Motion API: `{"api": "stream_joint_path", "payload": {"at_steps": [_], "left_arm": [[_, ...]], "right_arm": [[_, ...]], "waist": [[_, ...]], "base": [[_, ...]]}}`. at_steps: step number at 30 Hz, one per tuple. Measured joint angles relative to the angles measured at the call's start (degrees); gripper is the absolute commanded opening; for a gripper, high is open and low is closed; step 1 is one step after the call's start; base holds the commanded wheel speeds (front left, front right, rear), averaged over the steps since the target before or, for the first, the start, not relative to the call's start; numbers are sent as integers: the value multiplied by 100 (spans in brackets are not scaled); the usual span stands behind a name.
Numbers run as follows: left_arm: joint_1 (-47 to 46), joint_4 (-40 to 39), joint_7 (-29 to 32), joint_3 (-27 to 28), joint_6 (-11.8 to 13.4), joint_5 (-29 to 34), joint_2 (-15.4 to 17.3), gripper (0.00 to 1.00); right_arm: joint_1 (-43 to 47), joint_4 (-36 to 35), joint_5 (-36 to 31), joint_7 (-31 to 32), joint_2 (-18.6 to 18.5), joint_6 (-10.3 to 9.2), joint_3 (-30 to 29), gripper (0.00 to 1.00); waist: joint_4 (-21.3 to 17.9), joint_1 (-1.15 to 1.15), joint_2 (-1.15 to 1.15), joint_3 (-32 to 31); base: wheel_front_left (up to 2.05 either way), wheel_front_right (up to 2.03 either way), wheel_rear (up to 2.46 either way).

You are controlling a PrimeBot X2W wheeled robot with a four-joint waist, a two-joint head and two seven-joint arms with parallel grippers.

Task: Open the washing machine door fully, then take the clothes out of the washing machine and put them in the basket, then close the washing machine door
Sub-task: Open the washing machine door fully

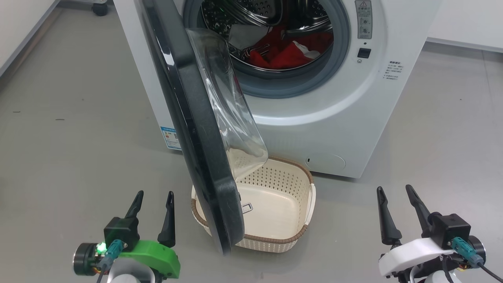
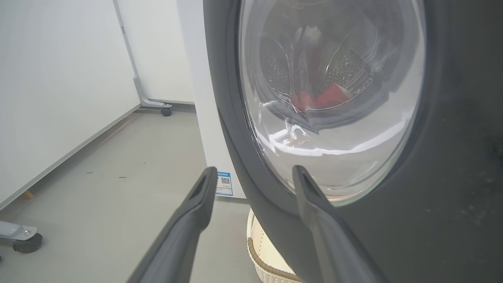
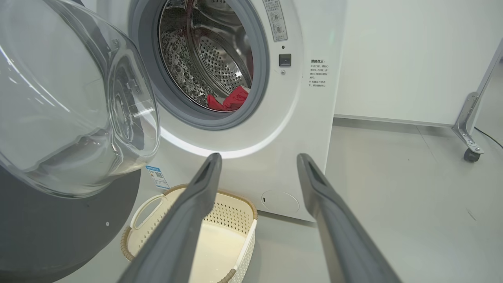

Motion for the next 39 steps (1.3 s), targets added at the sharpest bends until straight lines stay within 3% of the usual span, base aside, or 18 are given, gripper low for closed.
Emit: {"api": "stream_joint_path", "payload": {"at_steps": [8,9,10,11,13,27,39], "left_arm": [[0,3,0,4,-3,0,-1,100],[0,2,0,4,-3,0,-1,95],[0,2,0,3,-4,5,-1,77],[0,2,0,3,-4,16,-2,44],[0,2,0,3,-4,40,-2,0],[1,-151,0,57,3,205,5,0],[-188,-1644,0,567,140,535,64,0]], "right_arm": [[4,55,-81,0,34,9,-98,100],[4,65,-85,0,36,48,-118,100],[4,71,-89,0,37,54,-134,100],[4,78,-89,0,43,54,-152,100],[4,94,-104,0,56,54,-187,100],[7,222,-183,0,146,105,-337,100],[9,319,-234,0,175,159,-515,100]], "waist": [[-2,0,0,-2],[-3,0,0,0],[-3,0,0,1],[-3,0,0,3],[-2,0,0,4],[51,0,0,-14],[134,0,0,-44]], "base": [[0,0,0],[0,0,0],[0,0,0],[0,0,0],[0,0,0],[0,0,0],[0,0,0]]}}
